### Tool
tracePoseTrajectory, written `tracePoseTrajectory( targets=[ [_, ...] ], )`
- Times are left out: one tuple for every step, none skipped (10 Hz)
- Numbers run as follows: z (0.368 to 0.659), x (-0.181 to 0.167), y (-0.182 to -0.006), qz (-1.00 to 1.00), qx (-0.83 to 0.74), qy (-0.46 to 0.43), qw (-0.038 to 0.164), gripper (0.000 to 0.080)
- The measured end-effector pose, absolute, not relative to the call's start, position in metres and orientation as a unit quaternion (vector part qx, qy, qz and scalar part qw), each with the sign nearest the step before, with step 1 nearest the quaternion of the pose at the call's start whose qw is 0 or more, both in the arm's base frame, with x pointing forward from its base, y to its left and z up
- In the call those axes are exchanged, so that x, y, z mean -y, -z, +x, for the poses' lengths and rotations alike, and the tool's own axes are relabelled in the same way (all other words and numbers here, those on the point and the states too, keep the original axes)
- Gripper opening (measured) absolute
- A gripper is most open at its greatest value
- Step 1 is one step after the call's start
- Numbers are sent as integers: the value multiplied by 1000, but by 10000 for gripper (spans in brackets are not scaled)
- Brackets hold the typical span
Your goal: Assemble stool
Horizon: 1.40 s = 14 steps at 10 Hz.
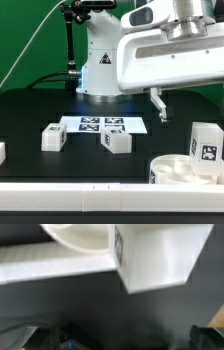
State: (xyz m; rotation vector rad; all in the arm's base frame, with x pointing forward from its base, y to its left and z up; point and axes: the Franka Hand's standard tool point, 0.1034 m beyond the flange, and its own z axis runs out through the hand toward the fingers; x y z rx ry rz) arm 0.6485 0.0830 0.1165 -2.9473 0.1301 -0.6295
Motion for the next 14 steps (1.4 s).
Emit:
tracePoseTrajectory(
  targets=[
    [650,-81,-117,-981,-40,181,66,649],
    [649,-83,-117,-985,-38,155,70,649],
    [645,-85,-116,-991,-35,108,75,649],
    [647,-85,-118,-993,-34,83,77,649],
    [649,-91,-118,-993,-39,87,68,649],
    [647,-101,-116,-994,-42,85,56,649],
    [647,-108,-114,-994,-39,88,50,649],
    [648,-111,-113,-994,-27,95,47,649],
    [649,-109,-113,-994,-29,94,50,649],
    [649,-109,-113,-994,-28,94,50,649],
    [649,-110,-113,-994,-28,94,50,649],
    [648,-110,-112,-994,-28,94,50,649],
    [648,-110,-112,-994,-29,94,50,649],
    [643,-119,-110,-993,-70,83,40,649]
  ],
)
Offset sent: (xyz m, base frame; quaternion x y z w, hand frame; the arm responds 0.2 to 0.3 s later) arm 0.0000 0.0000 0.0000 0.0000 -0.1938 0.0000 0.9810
